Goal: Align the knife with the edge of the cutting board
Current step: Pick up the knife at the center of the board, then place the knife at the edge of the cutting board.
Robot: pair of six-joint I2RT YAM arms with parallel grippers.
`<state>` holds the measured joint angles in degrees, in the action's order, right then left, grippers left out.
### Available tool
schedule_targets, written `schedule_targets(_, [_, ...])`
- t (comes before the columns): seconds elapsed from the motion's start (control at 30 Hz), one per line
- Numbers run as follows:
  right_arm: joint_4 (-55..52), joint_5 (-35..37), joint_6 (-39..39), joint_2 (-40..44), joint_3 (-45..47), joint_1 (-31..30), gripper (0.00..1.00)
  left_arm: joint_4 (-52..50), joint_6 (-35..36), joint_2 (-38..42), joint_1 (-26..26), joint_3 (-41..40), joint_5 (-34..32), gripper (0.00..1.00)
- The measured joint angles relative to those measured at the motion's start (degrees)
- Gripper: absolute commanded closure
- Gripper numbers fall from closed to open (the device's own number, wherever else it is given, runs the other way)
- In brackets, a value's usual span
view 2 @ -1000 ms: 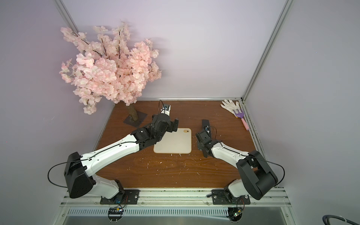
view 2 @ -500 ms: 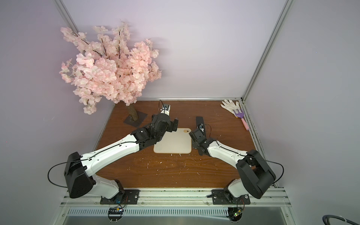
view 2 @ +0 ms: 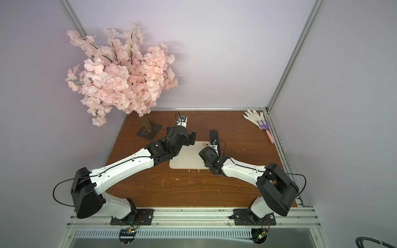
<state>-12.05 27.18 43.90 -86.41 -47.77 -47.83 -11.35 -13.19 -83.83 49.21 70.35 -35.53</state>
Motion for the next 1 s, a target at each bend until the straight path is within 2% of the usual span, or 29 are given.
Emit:
schedule_targets(0.3, [2.62, 3.54, 4.0, -1.51, -0.33, -5.01, 1.0, 0.55, -0.02, 0.26, 0.0, -0.9, -1.99, 0.0])
schedule_targets(0.7, [1.36, 8.28, 9.46, -5.49, -3.8, -8.52, 1.0, 3.54, -0.02, 5.73, -0.02, -3.41, -6.1, 0.0])
schedule_targets(1.0, [-1.25, 9.18, 13.05, -7.67, -5.4, -11.82, 1.0, 4.55, -0.55, 6.97, -2.12, -3.65, -5.49, 0.0])
